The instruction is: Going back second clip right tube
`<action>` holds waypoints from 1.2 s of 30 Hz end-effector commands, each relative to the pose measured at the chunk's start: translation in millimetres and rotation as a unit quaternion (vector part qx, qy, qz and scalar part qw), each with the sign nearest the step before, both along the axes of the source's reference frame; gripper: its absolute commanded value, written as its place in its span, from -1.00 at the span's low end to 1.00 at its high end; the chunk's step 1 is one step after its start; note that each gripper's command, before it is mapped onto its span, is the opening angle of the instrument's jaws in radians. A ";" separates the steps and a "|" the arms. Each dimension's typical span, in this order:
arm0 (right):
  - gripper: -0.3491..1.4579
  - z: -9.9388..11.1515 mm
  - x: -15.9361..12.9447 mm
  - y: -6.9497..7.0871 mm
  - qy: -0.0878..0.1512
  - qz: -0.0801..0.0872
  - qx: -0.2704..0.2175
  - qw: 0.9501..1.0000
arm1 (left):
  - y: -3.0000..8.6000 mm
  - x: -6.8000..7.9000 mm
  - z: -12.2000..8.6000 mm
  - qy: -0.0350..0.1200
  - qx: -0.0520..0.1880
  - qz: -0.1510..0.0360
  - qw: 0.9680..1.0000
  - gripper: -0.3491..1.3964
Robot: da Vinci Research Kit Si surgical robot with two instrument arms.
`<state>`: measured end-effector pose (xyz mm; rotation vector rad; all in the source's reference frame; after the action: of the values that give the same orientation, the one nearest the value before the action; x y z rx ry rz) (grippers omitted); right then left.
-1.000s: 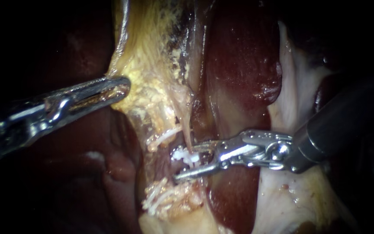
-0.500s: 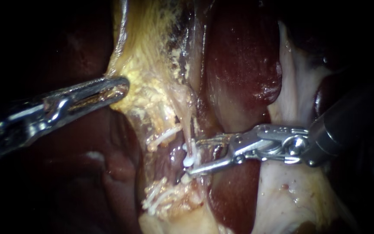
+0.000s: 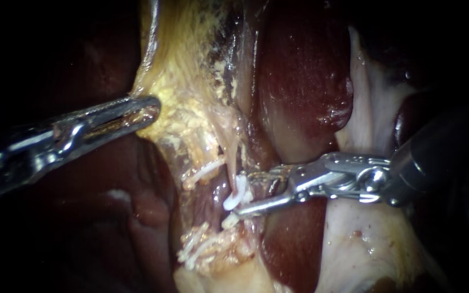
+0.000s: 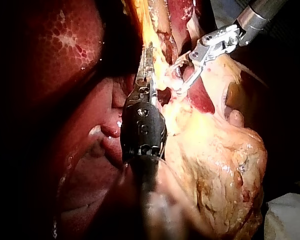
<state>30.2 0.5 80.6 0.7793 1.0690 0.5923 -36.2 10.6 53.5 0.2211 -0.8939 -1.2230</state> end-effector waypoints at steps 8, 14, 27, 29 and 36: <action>0.05 1.6 2.1 -1.0 0.015 0.012 0.031 0.999 | 0.0 -0.1 -0.1 0.000 0.000 -0.001 1.000 -1.00; 0.05 1.8 2.5 -1.0 0.014 0.014 0.034 0.999 | -0.1 -0.2 -0.2 0.001 0.000 -0.001 1.000 -1.00; 0.05 1.7 -1.6 1.6 0.015 0.017 0.017 1.000 | -0.1 0.1 -0.2 0.000 0.000 0.000 1.000 -1.00; 0.05 0.6 -2.3 2.0 0.019 0.013 0.012 1.000 | -0.1 0.1 -0.2 0.000 0.000 0.000 1.000 -1.00; 0.05 -4.4 -5.8 3.8 0.038 -0.008 -0.023 0.999 | -0.1 0.1 -0.2 0.000 0.000 0.000 1.000 -1.00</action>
<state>23.8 4.5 75.6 0.7700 1.1471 0.5135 -36.1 10.5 53.3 0.2201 -0.8936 -1.2235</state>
